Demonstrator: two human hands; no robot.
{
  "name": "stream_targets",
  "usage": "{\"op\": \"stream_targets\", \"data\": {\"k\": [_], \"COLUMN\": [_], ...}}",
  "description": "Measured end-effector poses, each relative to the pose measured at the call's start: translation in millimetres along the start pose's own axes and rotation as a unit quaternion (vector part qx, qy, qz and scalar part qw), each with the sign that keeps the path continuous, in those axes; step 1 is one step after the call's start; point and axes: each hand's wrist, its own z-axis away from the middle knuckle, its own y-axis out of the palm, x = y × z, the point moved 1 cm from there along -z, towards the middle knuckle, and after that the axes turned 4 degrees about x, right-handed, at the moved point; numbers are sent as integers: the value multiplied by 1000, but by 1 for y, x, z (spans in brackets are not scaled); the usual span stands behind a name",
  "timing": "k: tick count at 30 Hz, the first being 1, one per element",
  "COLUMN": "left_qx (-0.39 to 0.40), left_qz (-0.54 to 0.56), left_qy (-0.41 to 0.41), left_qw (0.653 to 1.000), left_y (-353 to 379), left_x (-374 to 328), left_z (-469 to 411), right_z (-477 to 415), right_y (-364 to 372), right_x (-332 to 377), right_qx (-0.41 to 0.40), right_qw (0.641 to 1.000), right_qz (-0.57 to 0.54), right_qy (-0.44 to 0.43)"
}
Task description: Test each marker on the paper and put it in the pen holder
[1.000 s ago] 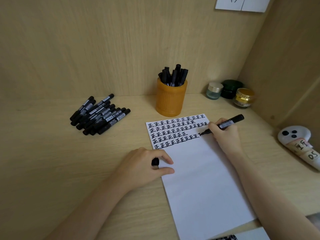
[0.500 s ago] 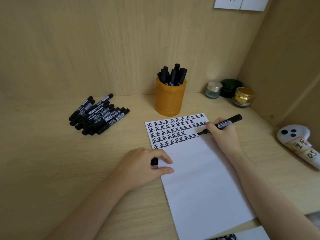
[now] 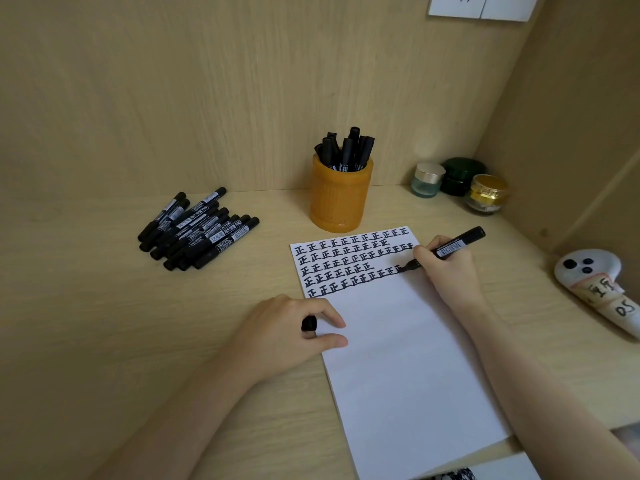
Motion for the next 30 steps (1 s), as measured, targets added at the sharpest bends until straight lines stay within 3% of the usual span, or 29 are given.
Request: {"op": "stream_targets", "data": {"k": [13,17,21,24,30], "left_qx": [2,2,-15,-3,-51], "left_qz": [-8,3,139,178,280], "left_qy": [-2,11,35,28,14], "left_qw": [1000,1000,990,984,959], "left_y": [0,-1,-2,-1,-3], "left_x": [0,-3,-2,-1,-7], "left_z": [0,3,5,3,-2], "right_z": [0,0,3,7,22], "right_y": [-3,-4,-4,-5,2], "right_x": [1,3,9,15,33], "right_qx": [-51,-54,-26,-2,139], "right_qw": [999,995,986,981,952], "right_qz": [11,-78,-164,-194,-272], "right_qy": [-5,-9,-29,-24,2]}}
